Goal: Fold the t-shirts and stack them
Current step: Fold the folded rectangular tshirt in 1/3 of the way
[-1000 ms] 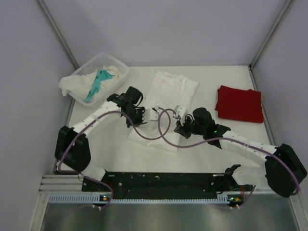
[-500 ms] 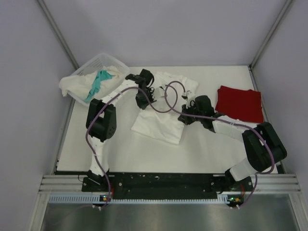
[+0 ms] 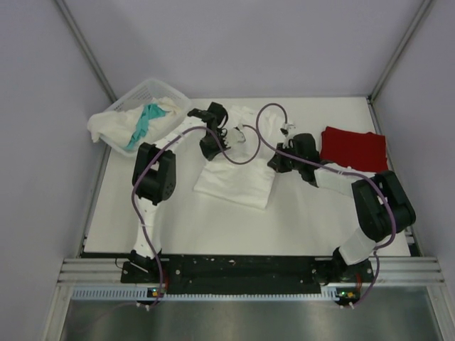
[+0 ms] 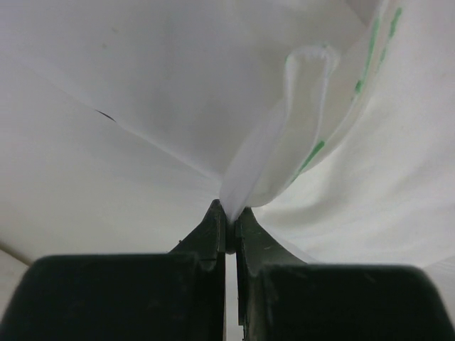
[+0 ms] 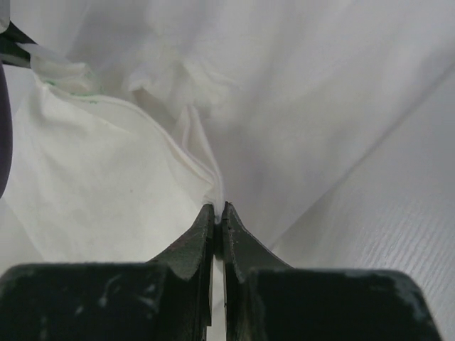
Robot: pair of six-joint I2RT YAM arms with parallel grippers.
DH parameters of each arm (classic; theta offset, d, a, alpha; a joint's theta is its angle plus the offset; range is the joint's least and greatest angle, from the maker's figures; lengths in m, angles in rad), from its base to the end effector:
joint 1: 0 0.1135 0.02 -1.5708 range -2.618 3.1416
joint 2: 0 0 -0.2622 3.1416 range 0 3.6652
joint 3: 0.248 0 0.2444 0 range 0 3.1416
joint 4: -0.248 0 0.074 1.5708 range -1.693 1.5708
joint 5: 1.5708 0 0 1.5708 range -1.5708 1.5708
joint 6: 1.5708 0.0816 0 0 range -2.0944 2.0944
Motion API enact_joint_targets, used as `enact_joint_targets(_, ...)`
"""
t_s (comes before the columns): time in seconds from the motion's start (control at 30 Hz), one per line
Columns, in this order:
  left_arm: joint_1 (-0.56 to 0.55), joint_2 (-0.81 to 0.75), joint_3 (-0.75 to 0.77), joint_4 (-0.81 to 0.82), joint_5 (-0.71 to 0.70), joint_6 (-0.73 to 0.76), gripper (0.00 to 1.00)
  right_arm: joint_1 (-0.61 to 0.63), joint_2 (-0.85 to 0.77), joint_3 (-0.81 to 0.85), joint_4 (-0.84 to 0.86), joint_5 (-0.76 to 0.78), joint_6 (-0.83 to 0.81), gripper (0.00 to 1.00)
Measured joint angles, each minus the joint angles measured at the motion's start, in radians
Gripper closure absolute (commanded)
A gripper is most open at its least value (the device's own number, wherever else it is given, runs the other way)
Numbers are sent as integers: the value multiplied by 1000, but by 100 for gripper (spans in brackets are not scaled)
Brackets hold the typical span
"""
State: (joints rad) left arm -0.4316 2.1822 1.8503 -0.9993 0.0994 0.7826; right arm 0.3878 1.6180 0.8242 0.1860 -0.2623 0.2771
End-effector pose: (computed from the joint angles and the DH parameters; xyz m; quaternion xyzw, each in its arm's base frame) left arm 0.4061 -0.1960 0.1570 0.5706 0.8110 -0.0277 0.1261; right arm 0.3315 0.1583 0.1613 -0.1091 0.8740 0.2594 0.3962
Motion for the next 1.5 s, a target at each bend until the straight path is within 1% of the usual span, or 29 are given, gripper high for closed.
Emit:
enact_joint_targets(0.23,0,3,24,13,-13,-5,100,-26,13,1,77,9,42,100)
enact_joint_targets(0.3,0,8,31,14,-19,-7,94,-29,33,2,85,8,51,100)
enact_joint_targets(0.43,0,27,42,35,-30,-16,79,-35,74,3,82,30,65,99)
enact_joint_targets(0.53,0,36,42,64,-37,-31,65,-41,82,5,76,52,84,94)
enact_joint_targets(0.67,0,38,44,139,-75,-60,52,-66,107,41,70,76,111,78)
enact_joint_targets(0.73,2,39,51,187,-114,-74,49,-91,119,62,57,98,117,66)
enact_joint_targets(0.8,9,42,74,222,-151,-84,48,-123,121,74,49,115,118,58)
enact_joint_targets(0.83,16,43,93,236,-165,-90,49,-137,120,79,49,121,114,57)
enact_joint_targets(0.9,35,44,134,253,-176,-103,53,-156,117,92,29,122,81,56)
enact_joint_targets(0.97,57,31,149,265,-153,-102,53,-161,95,100,-5,101,19,55)
enact_joint_targets(1.03,76,-18,97,271,-86,-72,53,-145,42,99,-47,72,-69,53)
enact_joint_targets(1.13,91,-182,-115,257,66,40,52,-71,-120,51,-85,5,-299,50)
enact_joint_targets(1.23,80,-354,-331,228,199,172,52,51,-294,-13,-158,-89,-578,48)
enact_joint_targets(1.3,70,-454,-458,211,274,271,51,138,-359,-55,-214,-121,-751,48)
enact_joint_targets(1.4,57,-544,-614,209,347,402,50,245,-371,-122,-289,-112,-932,48)
enact_joint_targets(1.5,54,-553,-707,217,367,480,49,309,-344,-179,-338,-66,-1032,48)
